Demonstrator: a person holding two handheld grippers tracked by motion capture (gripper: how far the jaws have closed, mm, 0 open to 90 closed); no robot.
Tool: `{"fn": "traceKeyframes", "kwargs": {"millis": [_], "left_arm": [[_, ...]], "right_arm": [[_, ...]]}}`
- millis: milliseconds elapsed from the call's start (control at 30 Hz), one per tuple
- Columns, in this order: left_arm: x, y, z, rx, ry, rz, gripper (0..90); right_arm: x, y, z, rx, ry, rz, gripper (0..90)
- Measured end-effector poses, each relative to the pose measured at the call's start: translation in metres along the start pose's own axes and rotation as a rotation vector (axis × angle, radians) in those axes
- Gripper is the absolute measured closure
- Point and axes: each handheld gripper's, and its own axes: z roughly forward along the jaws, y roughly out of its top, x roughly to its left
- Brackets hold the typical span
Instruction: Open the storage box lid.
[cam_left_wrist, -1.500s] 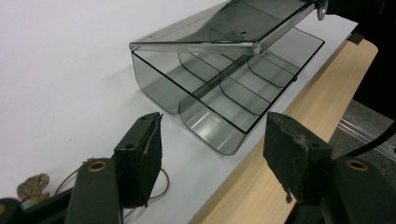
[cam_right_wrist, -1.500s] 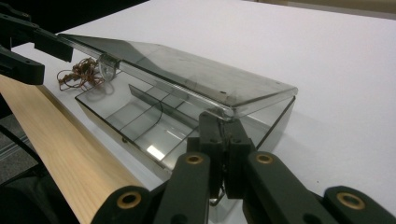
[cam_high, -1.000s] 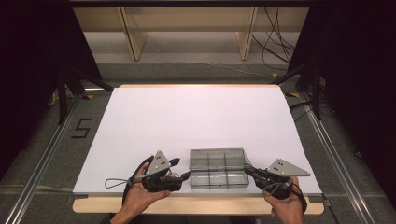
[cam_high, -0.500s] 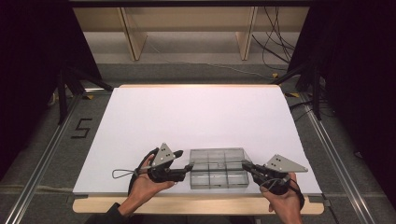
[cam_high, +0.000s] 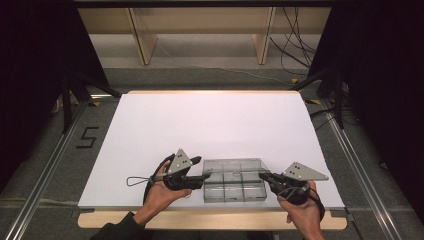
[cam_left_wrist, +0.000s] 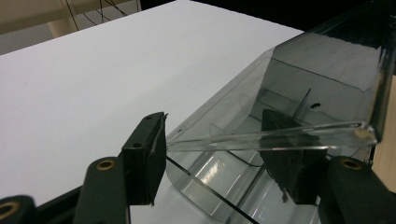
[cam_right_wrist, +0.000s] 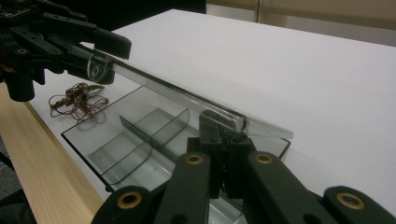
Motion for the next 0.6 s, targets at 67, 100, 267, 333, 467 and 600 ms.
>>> {"fn": "traceKeyframes", "kwargs": {"millis": [67, 100, 267, 333, 467, 600], "left_arm": [[0.0003, 0.0007, 0.0011, -0.009, 0.002, -0.001, 41.1], [0.0005, 0.0010, 0.0013, -0.009, 0.000, 0.000, 41.6], [0.0017, 0.0018, 0.0025, -0.009, 0.004, 0.003, 43.4], [0.0023, 0.0011, 0.0043, -0.016, -0.007, -0.005, 45.1], [0.0037, 0.0007, 0.0068, -0.011, -0.019, 0.010, 49.3], [0.0053, 0.0008, 0.0093, -0.012, -0.037, 0.008, 53.5]], "right_arm": [[-0.0001, 0.0001, 0.0000, 0.005, 0.005, 0.015, 89.7], [-0.0005, 0.0004, 0.0001, 0.006, 0.003, 0.014, 89.7], [0.0012, 0.0005, -0.0005, 0.017, 0.002, 0.049, 89.7], [0.0008, 0.0012, -0.0002, 0.015, 0.002, 0.052, 89.7], [-0.0031, 0.0004, 0.0010, 0.007, 0.002, 0.024, 89.7], [-0.0035, -0.0007, 0.0005, 0.006, -0.005, 0.016, 89.4]]}}
